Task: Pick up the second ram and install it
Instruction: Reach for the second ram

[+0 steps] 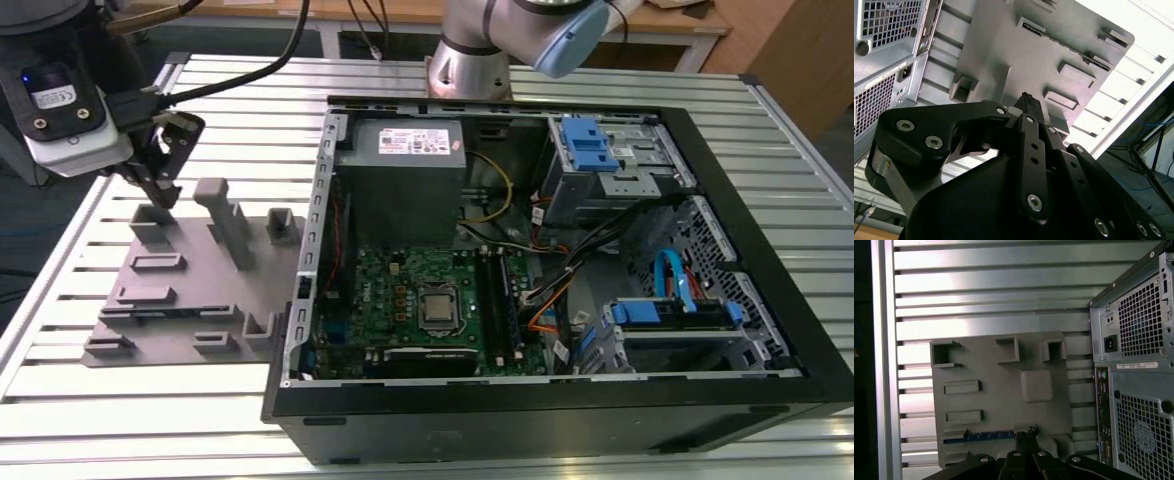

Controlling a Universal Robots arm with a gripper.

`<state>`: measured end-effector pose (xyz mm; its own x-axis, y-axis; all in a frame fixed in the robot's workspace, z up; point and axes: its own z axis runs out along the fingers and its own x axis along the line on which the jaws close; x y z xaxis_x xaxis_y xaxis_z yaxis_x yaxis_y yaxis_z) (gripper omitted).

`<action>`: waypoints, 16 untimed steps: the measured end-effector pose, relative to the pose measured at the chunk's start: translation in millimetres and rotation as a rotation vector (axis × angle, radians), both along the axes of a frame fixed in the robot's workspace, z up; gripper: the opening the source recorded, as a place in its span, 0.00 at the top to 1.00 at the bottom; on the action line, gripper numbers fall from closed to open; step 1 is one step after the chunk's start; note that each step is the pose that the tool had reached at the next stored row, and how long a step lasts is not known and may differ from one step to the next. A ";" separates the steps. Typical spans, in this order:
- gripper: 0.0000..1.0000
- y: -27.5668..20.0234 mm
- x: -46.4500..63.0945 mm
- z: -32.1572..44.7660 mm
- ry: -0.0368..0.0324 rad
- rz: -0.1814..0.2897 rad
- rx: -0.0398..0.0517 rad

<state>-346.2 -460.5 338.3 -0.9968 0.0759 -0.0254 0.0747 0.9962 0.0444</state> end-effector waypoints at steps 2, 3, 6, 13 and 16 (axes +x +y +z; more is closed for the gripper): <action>0.93 -1.5 0.0 -1.0 0.0000 0.000 0.0000; 0.93 -2.2 0.0 -1.6 0.0000 0.000 0.0000; 0.93 -4.1 0.0 -3.1 0.0000 0.000 0.0000; 0.93 -8.8 -0.1 -7.4 0.0001 0.000 -0.0001; 0.93 -11.4 -0.1 -9.6 -0.0001 0.000 0.0000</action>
<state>-346.3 -472.0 328.7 -0.9968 0.0759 -0.0255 0.0747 0.9962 0.0445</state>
